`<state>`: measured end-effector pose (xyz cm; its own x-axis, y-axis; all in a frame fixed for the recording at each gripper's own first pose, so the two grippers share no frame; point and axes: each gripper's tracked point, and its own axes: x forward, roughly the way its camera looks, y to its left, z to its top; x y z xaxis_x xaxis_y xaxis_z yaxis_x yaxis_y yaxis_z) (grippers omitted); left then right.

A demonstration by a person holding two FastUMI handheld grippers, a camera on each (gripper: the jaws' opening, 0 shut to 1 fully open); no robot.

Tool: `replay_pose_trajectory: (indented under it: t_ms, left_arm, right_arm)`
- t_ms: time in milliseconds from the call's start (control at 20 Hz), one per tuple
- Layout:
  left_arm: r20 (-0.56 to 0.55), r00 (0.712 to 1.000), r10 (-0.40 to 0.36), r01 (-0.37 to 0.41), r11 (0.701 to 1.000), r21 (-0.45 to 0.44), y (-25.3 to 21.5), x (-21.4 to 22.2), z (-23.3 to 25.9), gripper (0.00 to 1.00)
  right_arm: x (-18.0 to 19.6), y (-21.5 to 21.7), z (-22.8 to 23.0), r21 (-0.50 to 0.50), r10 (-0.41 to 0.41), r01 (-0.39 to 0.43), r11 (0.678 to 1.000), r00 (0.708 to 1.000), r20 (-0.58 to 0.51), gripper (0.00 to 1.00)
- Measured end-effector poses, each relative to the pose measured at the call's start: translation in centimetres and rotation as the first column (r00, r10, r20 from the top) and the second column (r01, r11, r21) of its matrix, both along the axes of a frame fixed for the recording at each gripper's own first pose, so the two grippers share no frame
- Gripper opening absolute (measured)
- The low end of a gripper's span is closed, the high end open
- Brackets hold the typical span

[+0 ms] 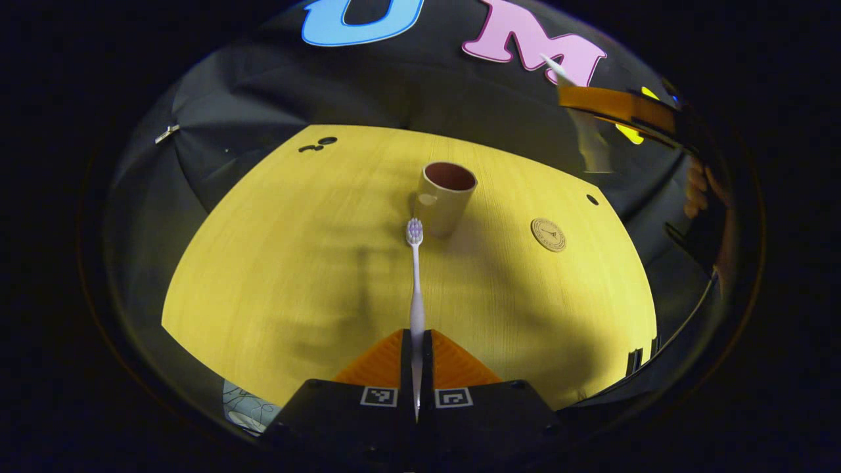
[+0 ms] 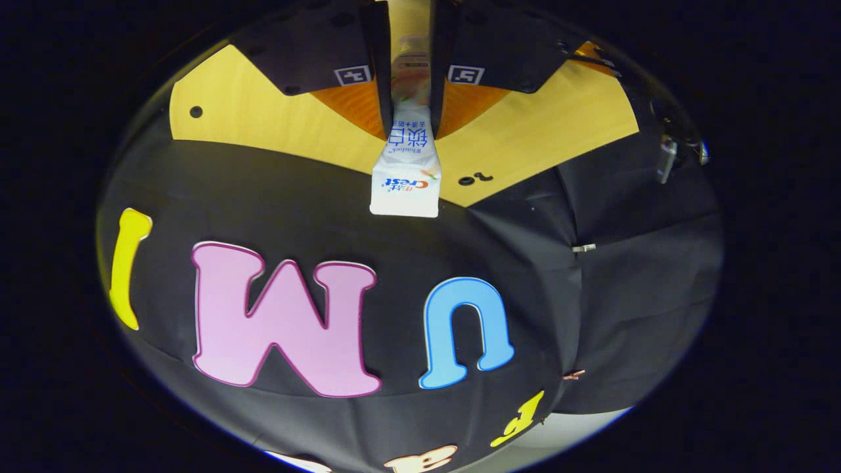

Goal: Put the toothbrush and toothpaste on the desktop into the cup, then pick up the cup and place it on the coaster on the desktop.

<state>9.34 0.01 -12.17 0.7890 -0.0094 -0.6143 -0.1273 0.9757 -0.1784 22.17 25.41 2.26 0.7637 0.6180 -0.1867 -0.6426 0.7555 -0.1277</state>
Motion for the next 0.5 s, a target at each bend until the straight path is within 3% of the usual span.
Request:
replay_pose_trajectory:
  t_ms: [300, 500]
  left_arm:
    - [0.140, 0.988, 0.059, -0.054, 0.998, -0.041, 2.0, -1.8, 8.2, 0.06]
    - [0.177, 0.979, 0.097, -0.093, 0.995, -0.028, 3.5, -2.6, 10.3, 0.06]
  right_arm:
    - [3.4, 5.6, -2.2, 0.077, 0.017, -0.017, 0.997, 1.000, -0.007, 0.27]
    - [5.1, 7.8, -4.7, 0.087, 0.023, -0.025, 0.996, 0.999, 0.026, 0.27]
